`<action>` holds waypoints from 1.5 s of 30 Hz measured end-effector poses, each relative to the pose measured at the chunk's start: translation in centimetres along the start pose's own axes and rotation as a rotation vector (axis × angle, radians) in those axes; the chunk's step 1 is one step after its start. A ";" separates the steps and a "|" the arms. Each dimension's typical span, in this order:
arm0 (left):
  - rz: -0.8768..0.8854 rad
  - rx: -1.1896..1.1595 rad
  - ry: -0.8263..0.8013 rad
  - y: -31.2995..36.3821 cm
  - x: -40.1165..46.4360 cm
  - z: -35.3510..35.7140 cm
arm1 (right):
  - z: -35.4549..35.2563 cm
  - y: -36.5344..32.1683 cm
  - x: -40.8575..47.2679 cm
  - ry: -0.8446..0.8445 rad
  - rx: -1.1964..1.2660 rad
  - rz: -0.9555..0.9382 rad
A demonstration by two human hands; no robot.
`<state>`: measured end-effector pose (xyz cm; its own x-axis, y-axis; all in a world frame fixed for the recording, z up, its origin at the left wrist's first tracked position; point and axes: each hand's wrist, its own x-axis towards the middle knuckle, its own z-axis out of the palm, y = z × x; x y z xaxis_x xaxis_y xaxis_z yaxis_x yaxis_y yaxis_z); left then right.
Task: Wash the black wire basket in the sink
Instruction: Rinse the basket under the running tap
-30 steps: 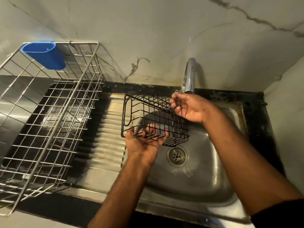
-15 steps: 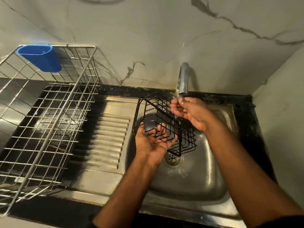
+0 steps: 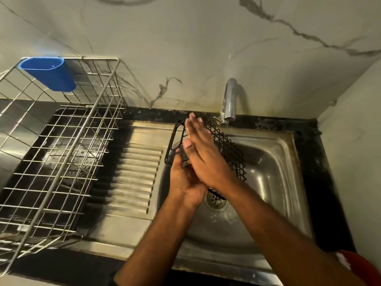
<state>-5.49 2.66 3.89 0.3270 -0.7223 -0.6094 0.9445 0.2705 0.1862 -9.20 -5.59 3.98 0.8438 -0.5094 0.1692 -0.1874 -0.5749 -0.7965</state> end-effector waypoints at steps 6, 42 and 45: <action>0.080 0.046 0.149 0.6 -0.3 0.1 | -0.5 7.6 0.1 0.096 0.278 0.522; 0.190 0.066 0.190 1.5 1.6 -2.2 | -3.4 8.0 3.3 0.379 1.118 0.899; 0.172 0.118 0.188 1.2 1.6 -2.3 | -3.8 7.5 4.6 0.455 1.299 1.010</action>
<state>-3.92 3.29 1.40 0.4818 -0.5383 -0.6914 0.8763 0.2950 0.3809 -8.62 -14.71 0.97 0.4115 -0.5771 -0.7054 0.1793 0.8101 -0.5581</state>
